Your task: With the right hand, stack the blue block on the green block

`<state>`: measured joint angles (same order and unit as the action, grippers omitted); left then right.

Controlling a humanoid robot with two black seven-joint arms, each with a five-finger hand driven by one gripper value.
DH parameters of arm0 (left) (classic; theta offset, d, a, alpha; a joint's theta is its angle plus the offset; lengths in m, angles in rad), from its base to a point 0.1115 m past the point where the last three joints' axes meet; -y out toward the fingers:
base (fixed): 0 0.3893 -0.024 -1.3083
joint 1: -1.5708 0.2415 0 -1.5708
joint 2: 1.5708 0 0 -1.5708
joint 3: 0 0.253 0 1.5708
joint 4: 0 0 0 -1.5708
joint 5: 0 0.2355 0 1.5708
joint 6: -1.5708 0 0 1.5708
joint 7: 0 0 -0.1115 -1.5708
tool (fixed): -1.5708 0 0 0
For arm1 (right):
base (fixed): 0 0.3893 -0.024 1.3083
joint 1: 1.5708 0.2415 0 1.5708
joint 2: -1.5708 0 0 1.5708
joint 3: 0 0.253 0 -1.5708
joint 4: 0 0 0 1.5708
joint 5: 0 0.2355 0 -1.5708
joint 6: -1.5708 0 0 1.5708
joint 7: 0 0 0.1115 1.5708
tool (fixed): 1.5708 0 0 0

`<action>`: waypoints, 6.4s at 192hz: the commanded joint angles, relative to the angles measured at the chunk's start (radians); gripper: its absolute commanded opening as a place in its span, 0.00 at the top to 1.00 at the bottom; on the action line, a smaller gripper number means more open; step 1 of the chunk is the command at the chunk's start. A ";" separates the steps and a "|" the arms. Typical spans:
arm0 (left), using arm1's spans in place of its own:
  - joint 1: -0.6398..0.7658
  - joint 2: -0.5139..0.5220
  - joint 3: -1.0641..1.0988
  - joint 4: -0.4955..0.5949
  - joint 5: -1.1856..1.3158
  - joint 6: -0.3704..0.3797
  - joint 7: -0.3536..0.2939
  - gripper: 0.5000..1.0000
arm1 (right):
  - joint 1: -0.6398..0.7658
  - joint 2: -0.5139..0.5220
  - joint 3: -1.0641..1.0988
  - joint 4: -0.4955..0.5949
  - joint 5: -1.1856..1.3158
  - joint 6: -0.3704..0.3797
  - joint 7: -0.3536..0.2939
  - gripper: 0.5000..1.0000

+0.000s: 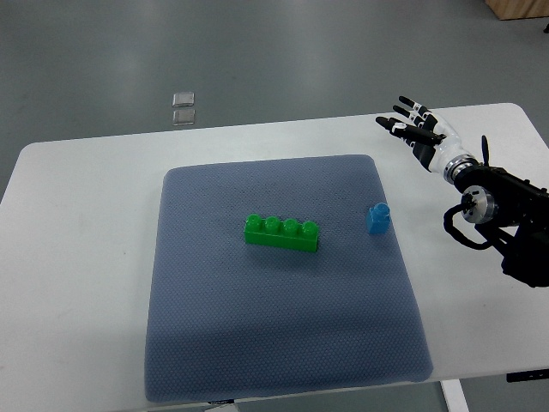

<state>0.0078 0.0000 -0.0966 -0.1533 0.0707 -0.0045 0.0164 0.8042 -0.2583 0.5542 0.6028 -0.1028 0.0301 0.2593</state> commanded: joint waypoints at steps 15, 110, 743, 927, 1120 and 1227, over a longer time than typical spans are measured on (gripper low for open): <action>0.000 0.000 0.000 0.000 0.000 0.000 0.001 0.00 | 0.003 -0.016 0.001 0.002 0.002 0.004 -0.002 0.17; 0.000 0.000 0.000 0.000 0.000 0.000 -0.001 0.00 | 0.003 -0.065 -0.003 0.008 -0.015 0.025 -0.002 0.17; 0.000 0.000 0.000 0.001 0.000 0.000 -0.001 0.00 | 0.207 -0.386 -0.485 0.661 -1.264 0.120 -0.382 0.45; 0.000 0.000 0.000 0.000 0.000 0.000 0.001 0.00 | 0.205 -0.383 -0.497 0.655 -1.278 0.126 -0.382 0.57; 0.000 0.000 0.000 0.000 0.000 0.000 0.001 0.00 | 0.220 -0.341 -0.499 0.655 -1.264 0.148 -0.419 0.62; 0.000 0.000 0.000 0.000 0.000 0.000 0.001 0.00 | 0.220 -0.341 -0.499 0.646 -1.275 0.145 -0.417 0.68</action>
<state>0.0077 0.0000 -0.0966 -0.1533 0.0706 -0.0045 0.0166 1.0247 -0.6015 0.0552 1.2486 -1.3761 0.1775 -0.1580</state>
